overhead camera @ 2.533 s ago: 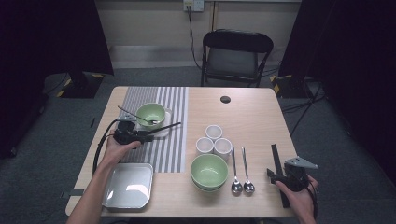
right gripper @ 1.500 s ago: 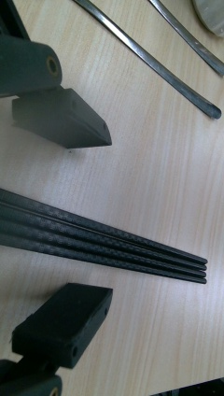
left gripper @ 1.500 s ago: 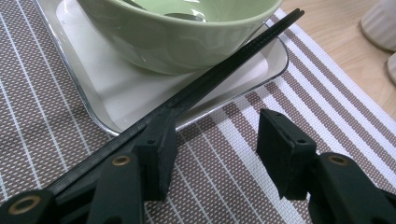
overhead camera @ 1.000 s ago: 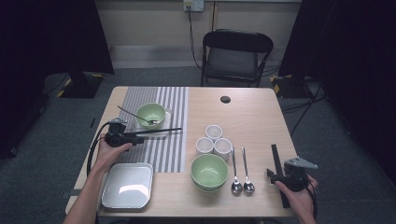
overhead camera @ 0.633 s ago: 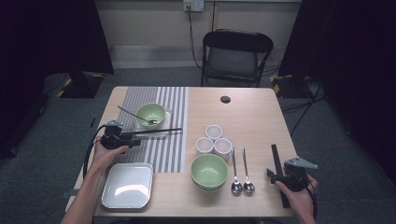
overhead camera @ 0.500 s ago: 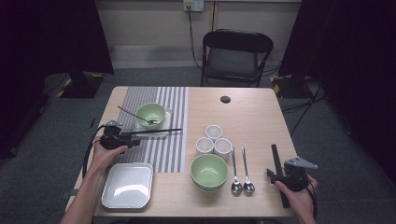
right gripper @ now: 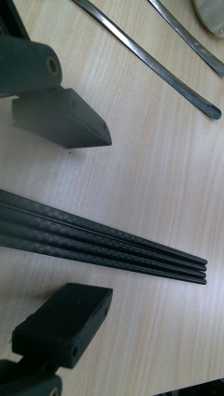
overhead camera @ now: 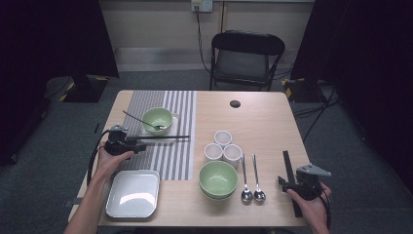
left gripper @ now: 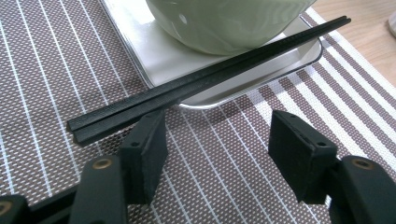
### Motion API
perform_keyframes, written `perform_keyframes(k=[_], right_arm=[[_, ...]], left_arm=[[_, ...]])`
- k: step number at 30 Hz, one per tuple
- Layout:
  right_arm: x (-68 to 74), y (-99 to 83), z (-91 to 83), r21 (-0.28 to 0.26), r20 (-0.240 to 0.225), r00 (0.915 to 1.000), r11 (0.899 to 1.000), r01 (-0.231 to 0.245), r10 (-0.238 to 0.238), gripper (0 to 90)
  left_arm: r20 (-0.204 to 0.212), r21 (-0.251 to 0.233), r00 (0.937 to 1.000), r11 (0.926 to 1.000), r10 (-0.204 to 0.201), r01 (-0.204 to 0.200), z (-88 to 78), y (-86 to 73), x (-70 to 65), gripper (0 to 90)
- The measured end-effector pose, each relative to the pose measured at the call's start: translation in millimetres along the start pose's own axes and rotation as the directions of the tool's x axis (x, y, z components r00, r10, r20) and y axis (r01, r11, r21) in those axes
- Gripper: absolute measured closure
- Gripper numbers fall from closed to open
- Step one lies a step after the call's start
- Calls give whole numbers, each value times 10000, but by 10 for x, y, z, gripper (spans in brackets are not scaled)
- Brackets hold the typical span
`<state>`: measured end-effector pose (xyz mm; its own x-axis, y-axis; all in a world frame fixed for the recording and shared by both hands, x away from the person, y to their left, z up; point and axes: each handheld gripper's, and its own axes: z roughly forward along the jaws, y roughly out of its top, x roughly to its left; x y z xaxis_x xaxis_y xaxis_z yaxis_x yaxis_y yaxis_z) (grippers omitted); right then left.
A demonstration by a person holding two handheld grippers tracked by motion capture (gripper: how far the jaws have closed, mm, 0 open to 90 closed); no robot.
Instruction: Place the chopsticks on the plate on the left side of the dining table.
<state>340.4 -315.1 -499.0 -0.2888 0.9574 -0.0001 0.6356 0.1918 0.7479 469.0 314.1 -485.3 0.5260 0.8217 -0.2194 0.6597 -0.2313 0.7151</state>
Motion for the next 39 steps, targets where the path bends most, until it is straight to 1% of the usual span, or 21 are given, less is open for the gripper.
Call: perform_keyframes(k=[1,8,9,12,14,15,17,18,23,26,27,30,31,35,38,39], right_arm=[[0,0,0,-1,-5,10000,10000,4,-4,215],[2,0,0,3,-2,10000,10000,5,-5,215],[3,0,0,4,1,10000,10000,3,-3,215],[2,-1,-1,8,-7,10000,10000,17,-17,215],[3,0,0,4,2,10000,10000,4,-4,215],[3,0,0,4,3,10000,10000,4,-4,215],[3,0,0,5,5,10000,10000,3,-3,215],[3,0,0,1,1,10000,10000,-2,2,215],[4,0,1,3,8,10000,10000,-3,3,215],[4,1,1,1,17,10000,10000,6,-6,215],[4,1,1,2,16,10000,10000,2,-2,215],[5,1,1,2,16,10000,10000,3,-3,215],[5,1,2,1,7,10000,10000,5,-5,215],[4,1,1,0,17,10000,10000,6,-6,215],[5,1,1,2,16,10000,10000,8,-8,215],[7,-1,-1,3,-8,10000,10000,7,-7,215]], left_arm=[[-73,32,10000,10000,4,-4,-3,-2,0,388],[-123,-70,9998,9999,-143,142,-30,-9,34,371],[-168,-48,9998,9999,-120,119,-34,-9,37,369],[-127,-43,9998,9999,-162,161,-31,-12,43,364],[-178,13,9998,9999,-123,124,-24,-16,42,360],[-220,-24,9996,9998,-185,184,-24,-15,47,359],[-250,-19,9995,9998,-173,173,-22,-15,51,360],[-194,-9,9995,9997,-244,243,-20,-18,60,358],[-232,77,9995,9997,-228,230,-17,-25,65,352],[-203,2,9994,9996,-269,269,-20,-23,68,345],[-277,-45,9992,9996,-278,276,-29,-20,72,346],[-277,-38,9992,9996,-289,288,-37,-21,83,345],[-274,22,9991,9995,-320,321,-42,-28,90,345],[-266,107,9993,9996,-247,250,-47,-37,89,343],[-282,70,9992,9996,-277,279,-91,-46,105,339],[-424,81,9986,9995,-309,313,-131,-59,127,325]])
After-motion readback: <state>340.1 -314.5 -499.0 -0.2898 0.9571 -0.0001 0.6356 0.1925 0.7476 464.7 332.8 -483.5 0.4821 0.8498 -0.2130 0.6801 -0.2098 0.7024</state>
